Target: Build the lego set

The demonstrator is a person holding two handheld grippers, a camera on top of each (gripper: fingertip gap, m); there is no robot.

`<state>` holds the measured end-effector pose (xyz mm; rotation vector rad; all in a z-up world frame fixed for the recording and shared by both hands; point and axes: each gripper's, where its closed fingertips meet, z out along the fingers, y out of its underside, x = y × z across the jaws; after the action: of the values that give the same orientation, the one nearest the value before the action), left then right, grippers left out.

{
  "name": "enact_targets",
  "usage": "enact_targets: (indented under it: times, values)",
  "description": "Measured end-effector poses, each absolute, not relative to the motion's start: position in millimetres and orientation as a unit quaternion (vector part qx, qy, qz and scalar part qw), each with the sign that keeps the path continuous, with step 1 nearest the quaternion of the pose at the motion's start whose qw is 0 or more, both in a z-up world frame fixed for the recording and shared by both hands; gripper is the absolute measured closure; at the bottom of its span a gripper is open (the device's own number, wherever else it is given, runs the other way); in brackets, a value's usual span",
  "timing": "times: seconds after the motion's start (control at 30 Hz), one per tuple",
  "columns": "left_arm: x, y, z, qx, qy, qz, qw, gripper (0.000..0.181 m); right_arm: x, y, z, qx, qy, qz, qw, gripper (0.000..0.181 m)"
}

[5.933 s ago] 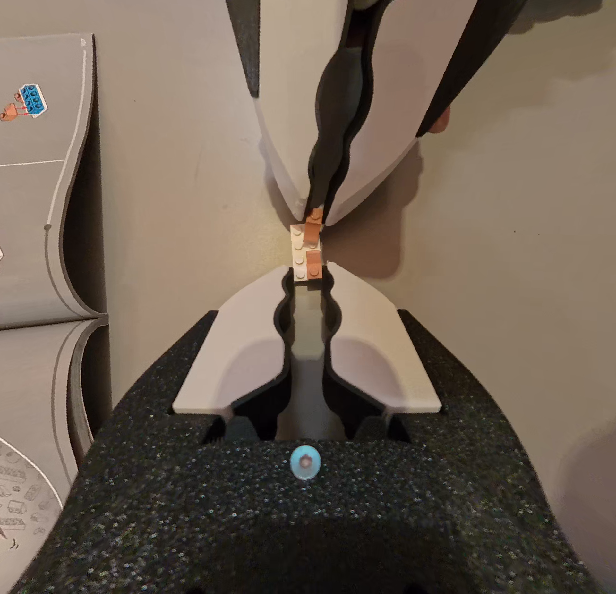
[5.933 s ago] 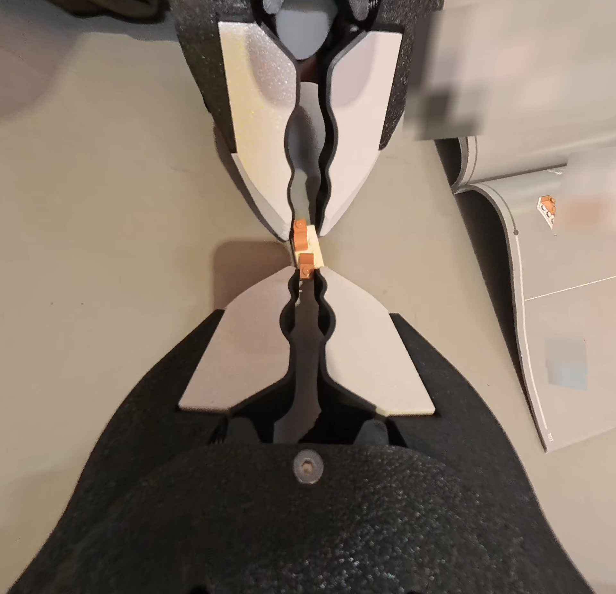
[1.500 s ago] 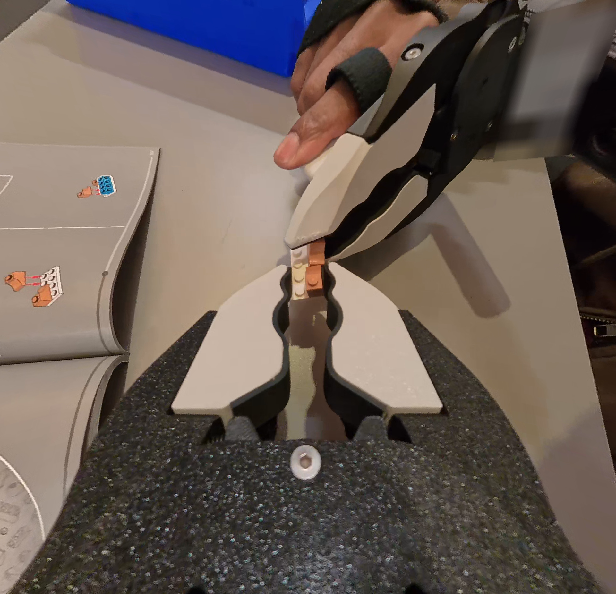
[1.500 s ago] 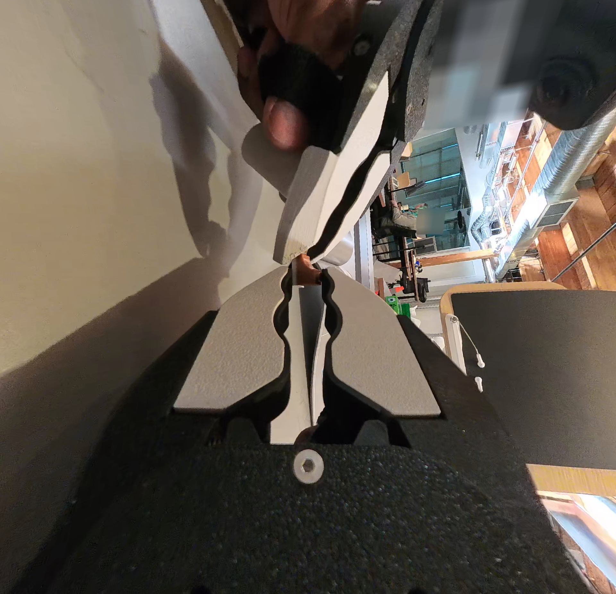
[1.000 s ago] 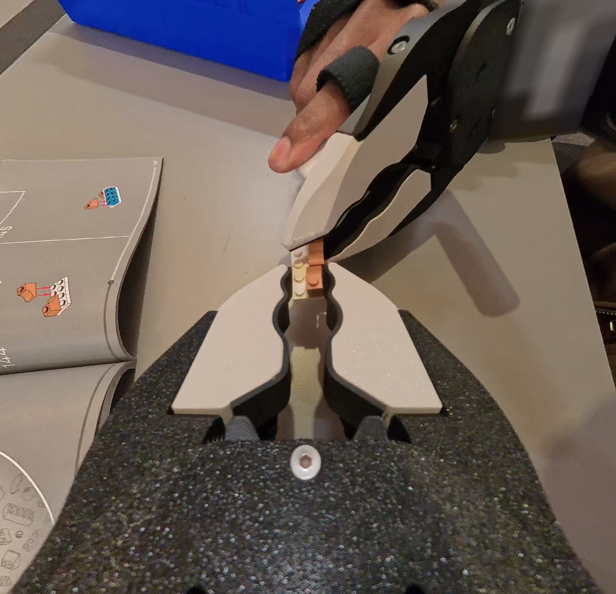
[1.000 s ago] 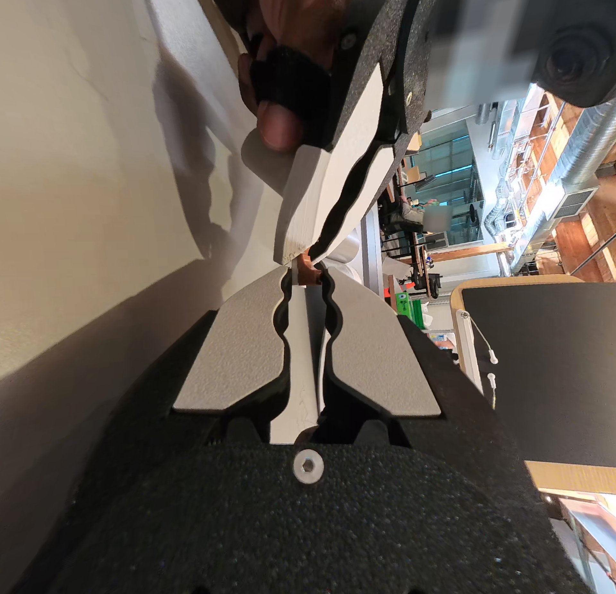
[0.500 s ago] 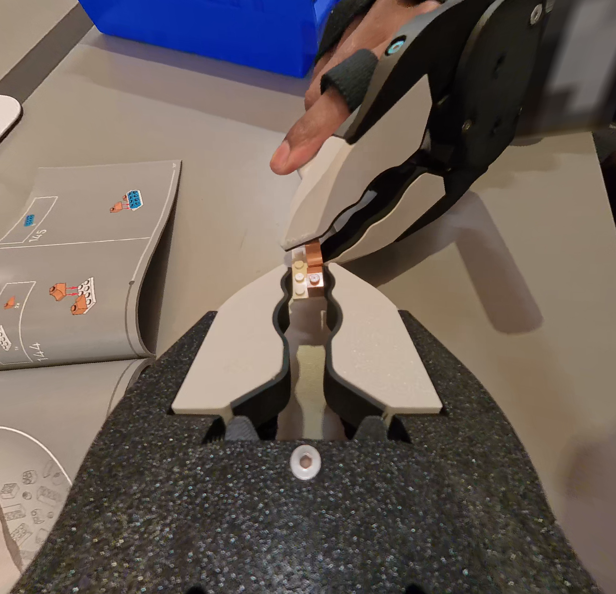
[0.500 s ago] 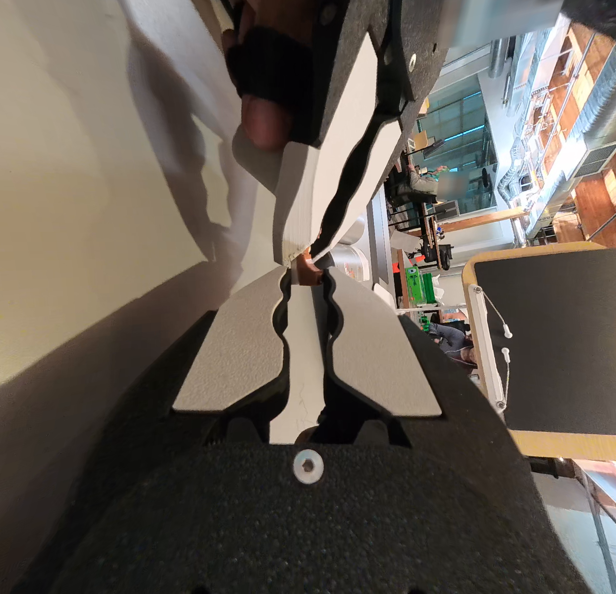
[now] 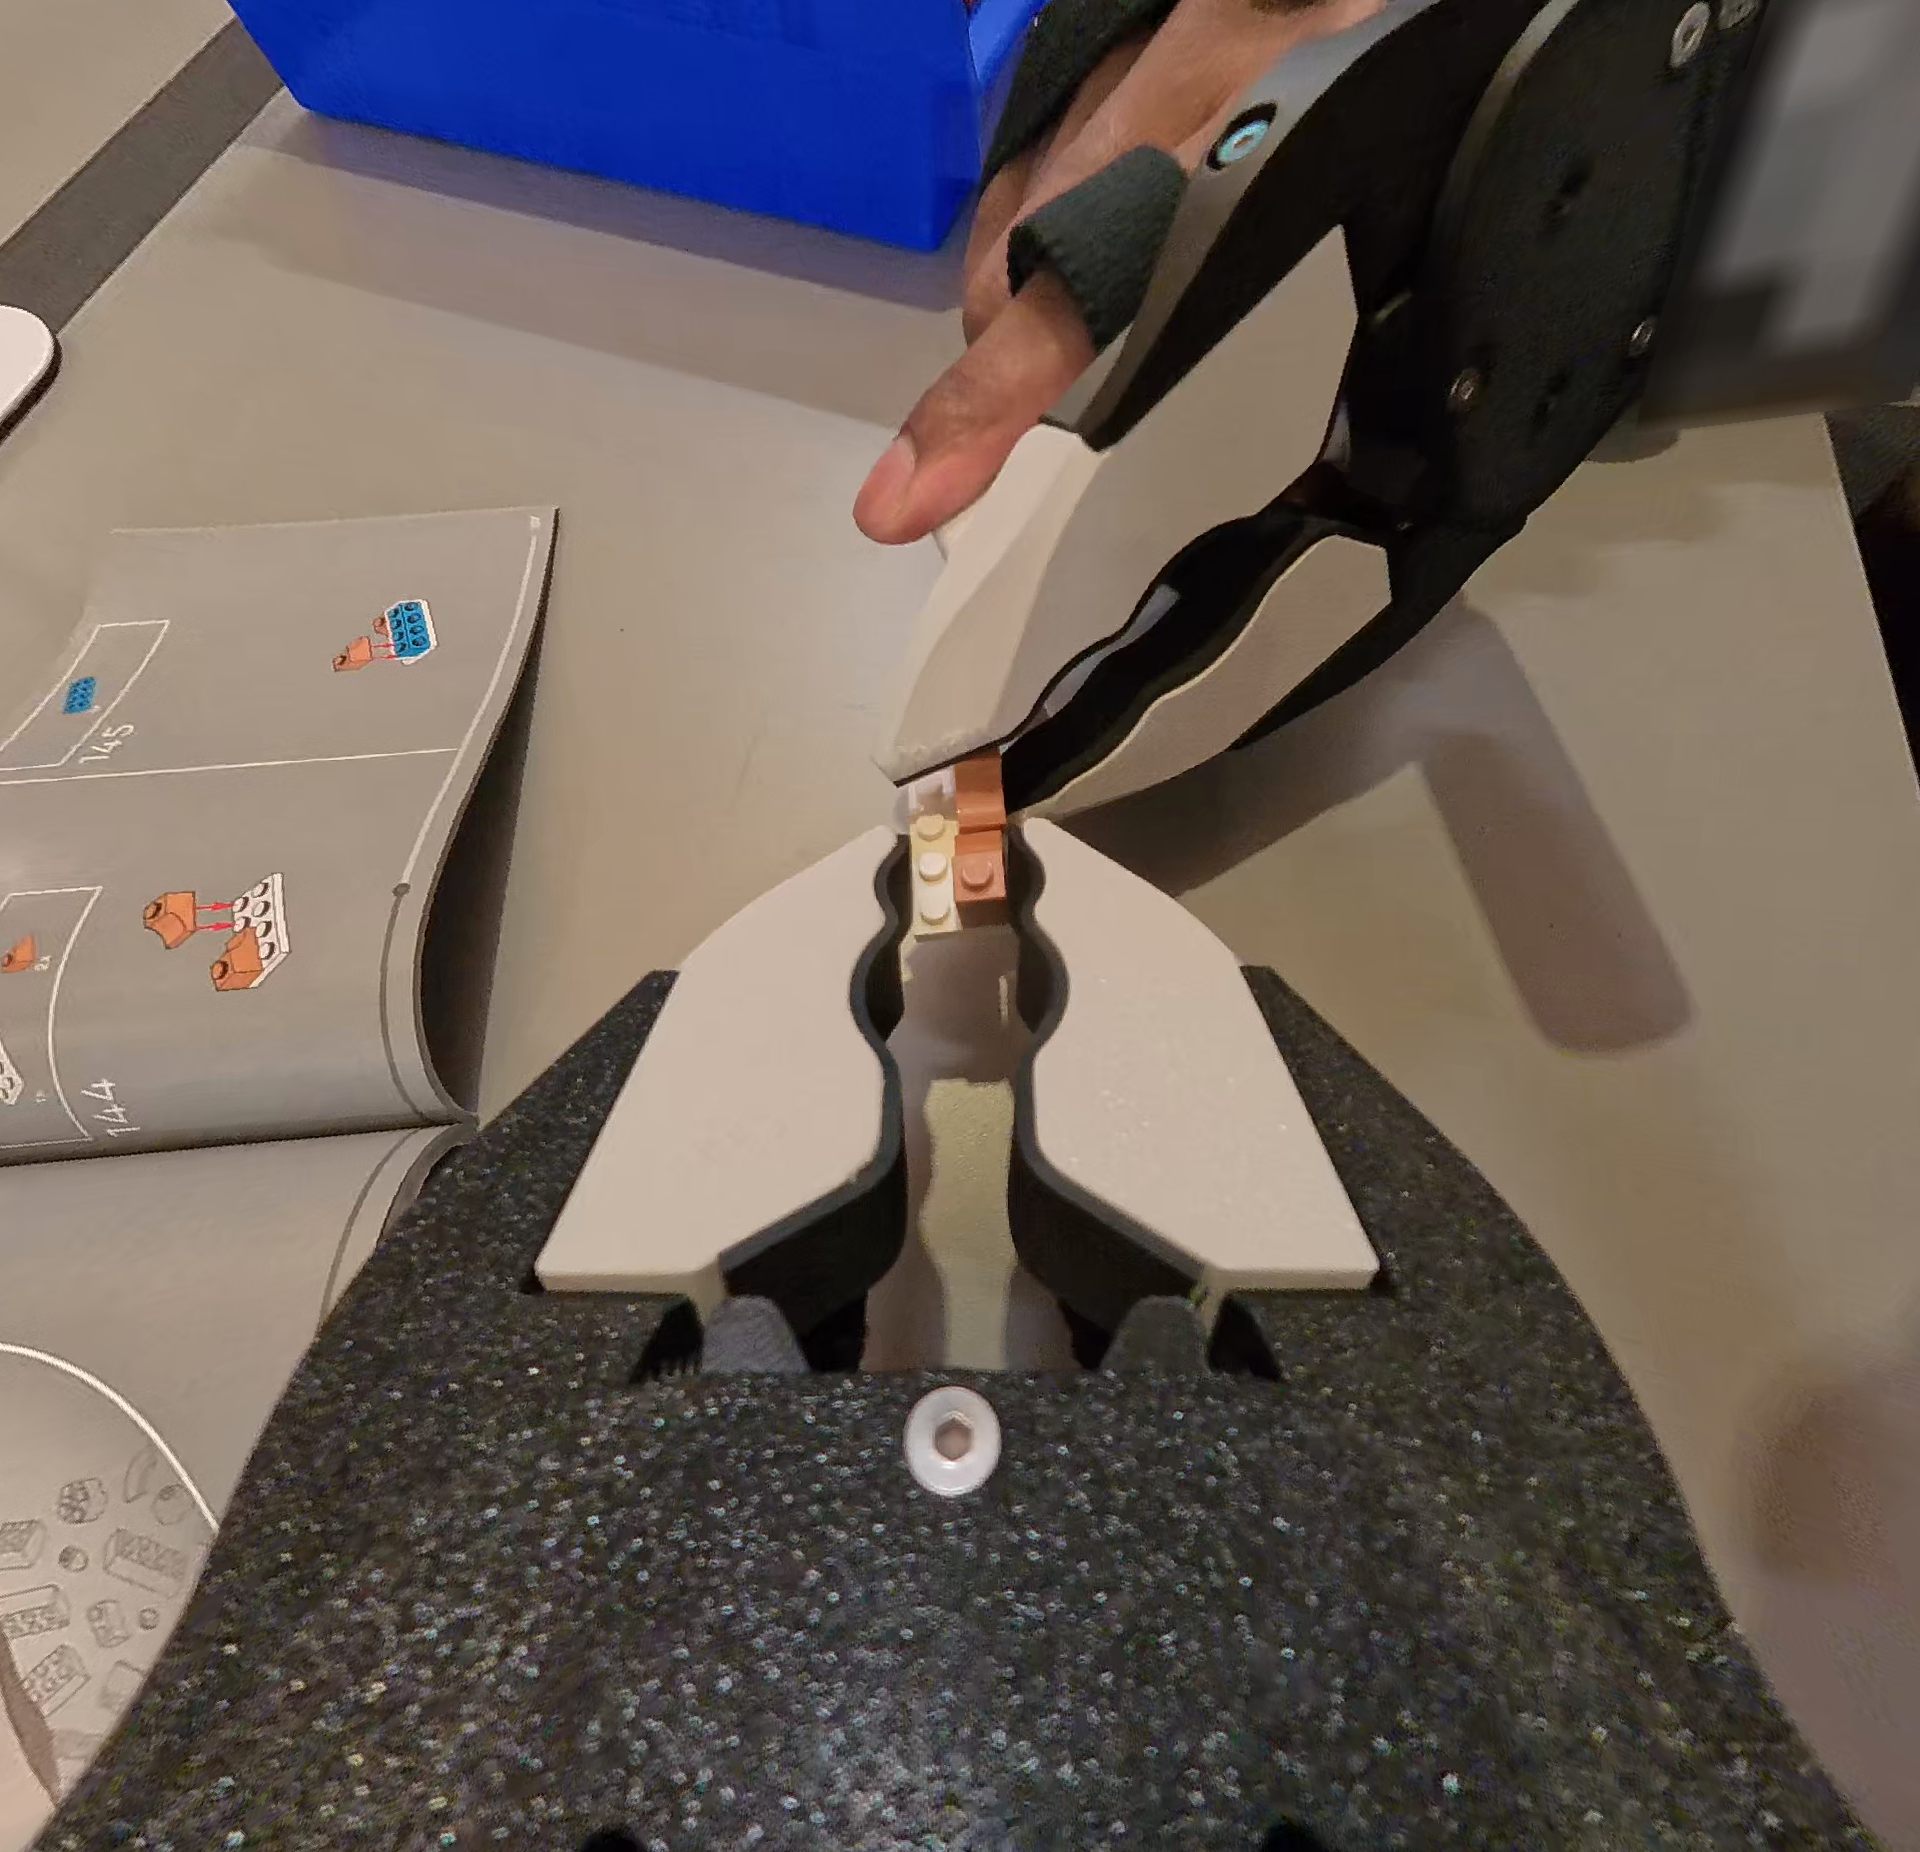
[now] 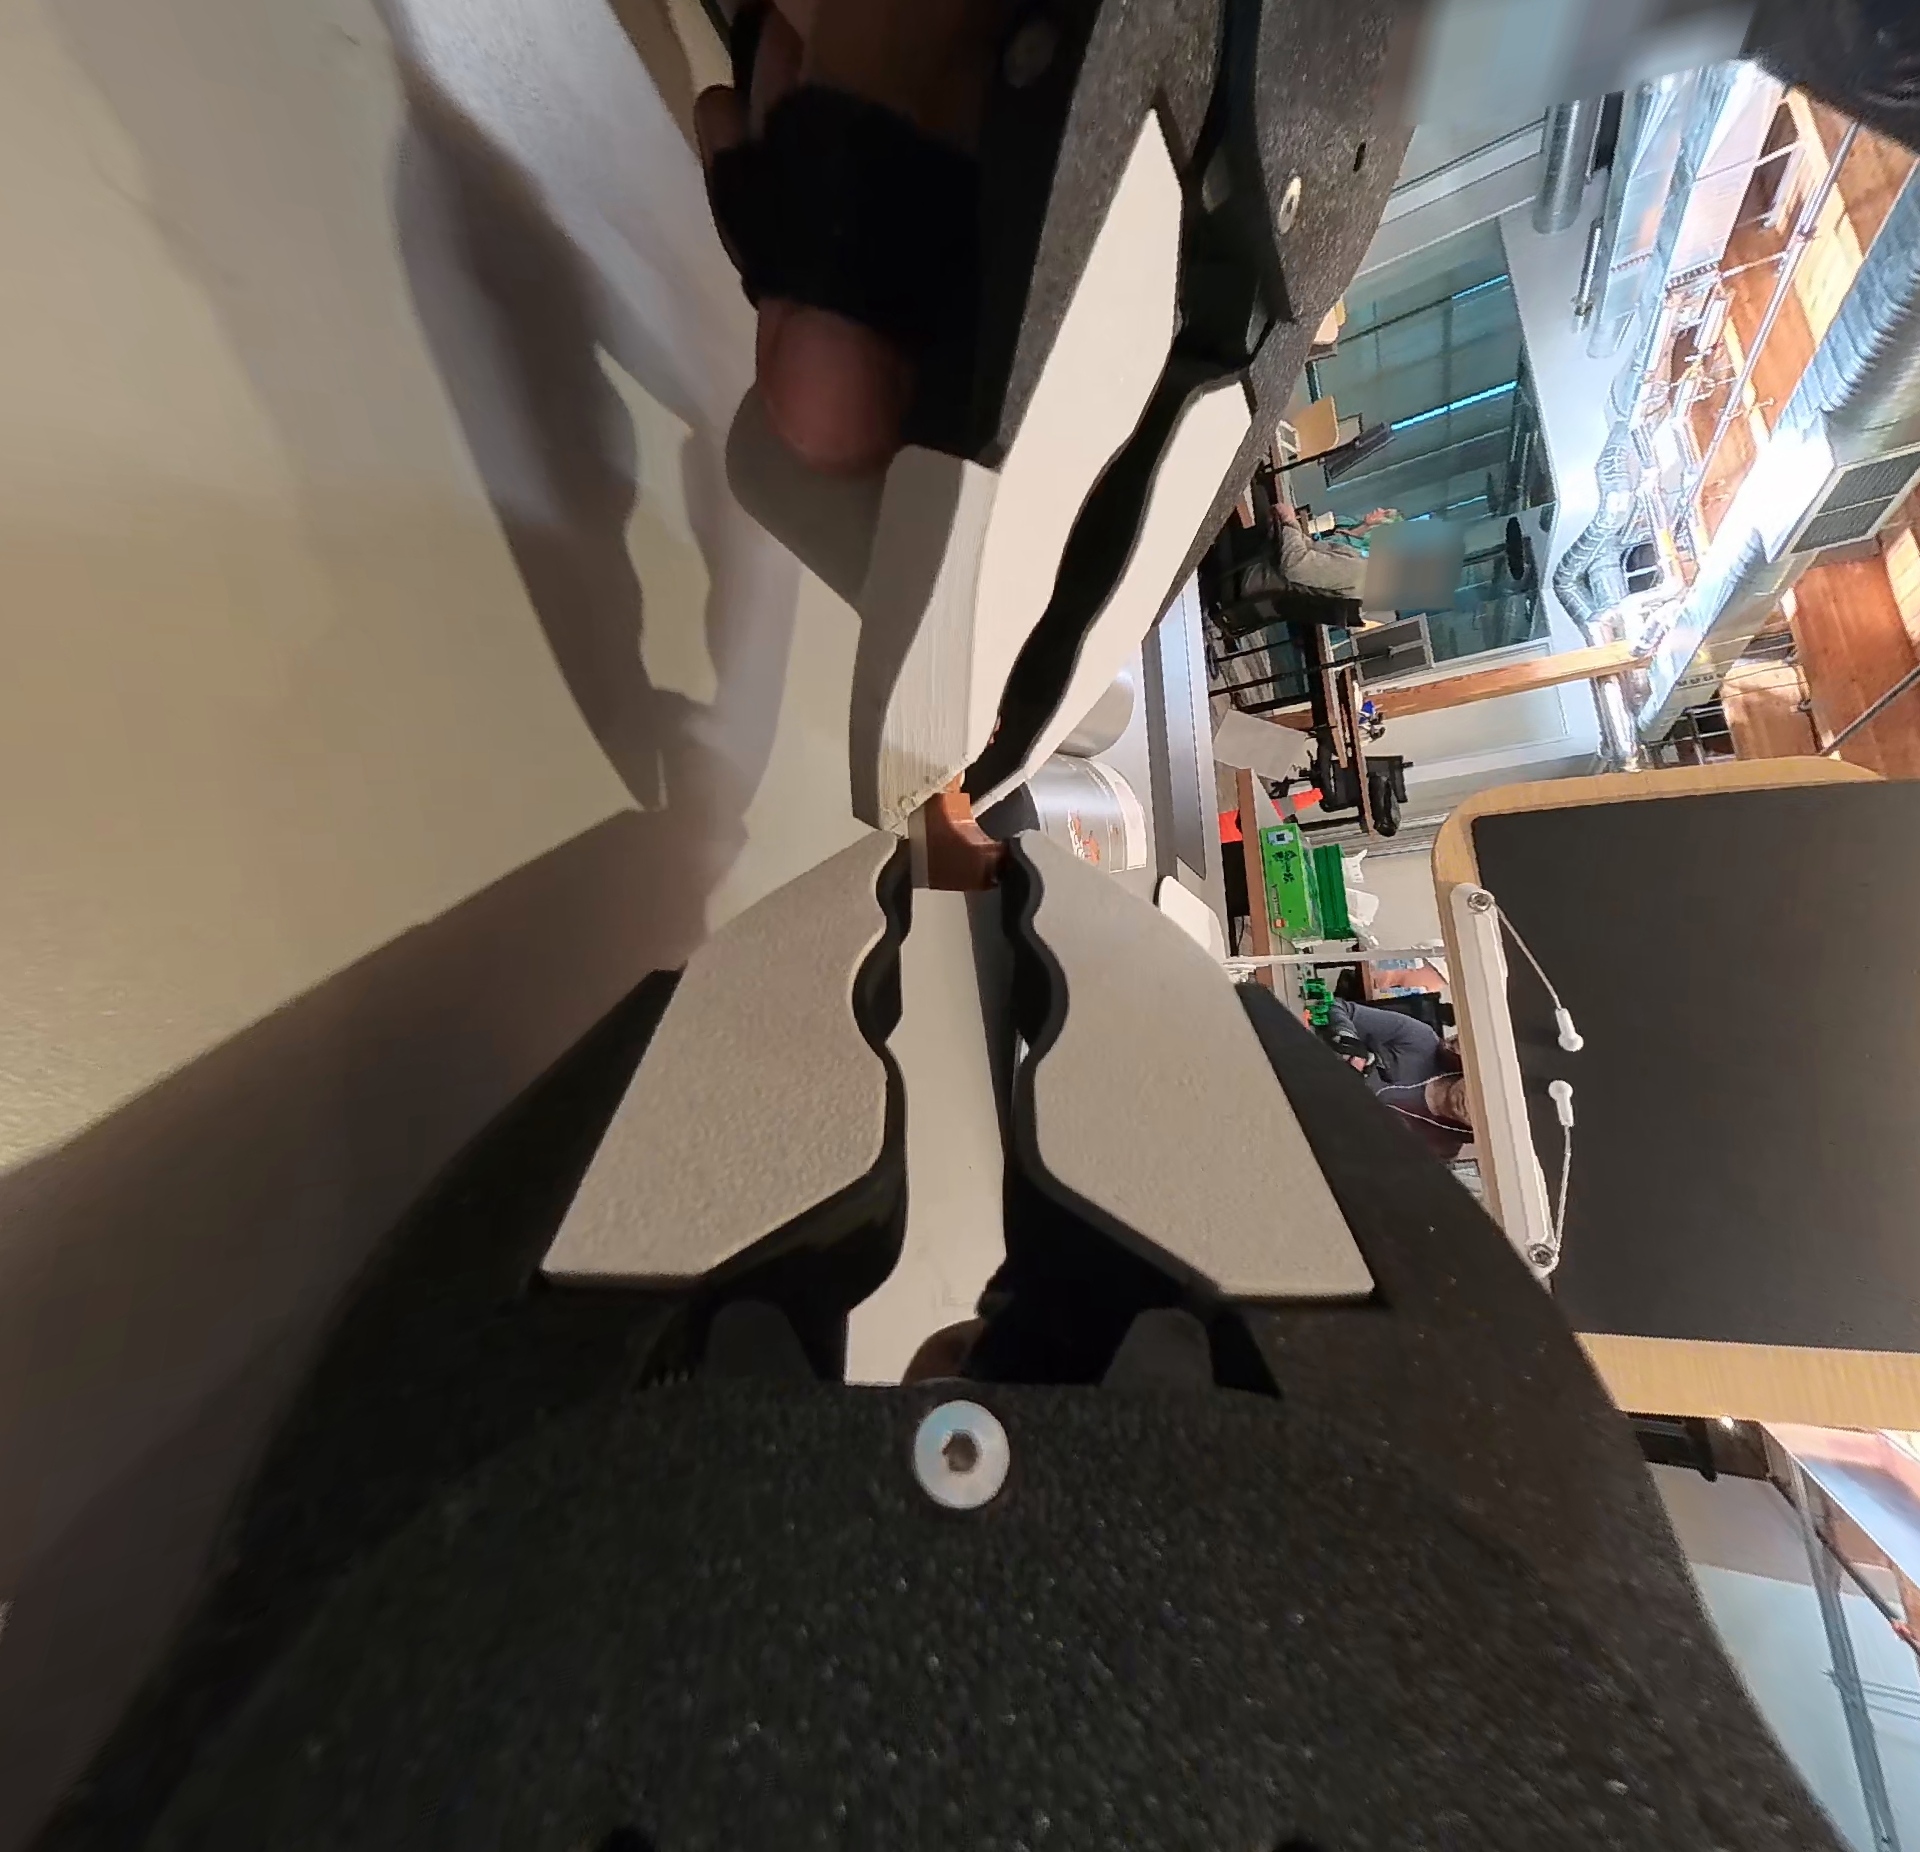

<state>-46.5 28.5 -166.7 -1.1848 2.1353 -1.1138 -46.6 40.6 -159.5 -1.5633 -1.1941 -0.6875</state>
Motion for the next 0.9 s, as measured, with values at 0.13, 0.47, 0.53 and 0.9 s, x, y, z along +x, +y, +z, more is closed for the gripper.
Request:
enact_targets:
  times: [0.13,0.47,0.53,0.9]
  values:
    - [-46.3,27.4,-167.7,-0.428,0.777,-0.402,0.227,0.164,-46.6,39.9,-160.5,-0.655,-0.497,-0.273,0.5,0.166]
    - [-45.3,28.8,-166.5,-0.443,0.762,-0.422,0.212,0.164,-45.0,42.5,-158.7,-0.645,-0.492,-0.276,0.516,0.164]
    - [-44.5,28.2,-165.3,-0.445,0.757,-0.43,0.209,0.164,-44.5,43.6,-157.7,-0.643,-0.489,-0.281,0.519,0.157]
    - [-43.8,34.3,-158.5,-0.459,0.738,-0.448,0.208,0.164,-48.5,39.9,-146.6,-0.608,-0.493,-0.3,0.545,0.15]
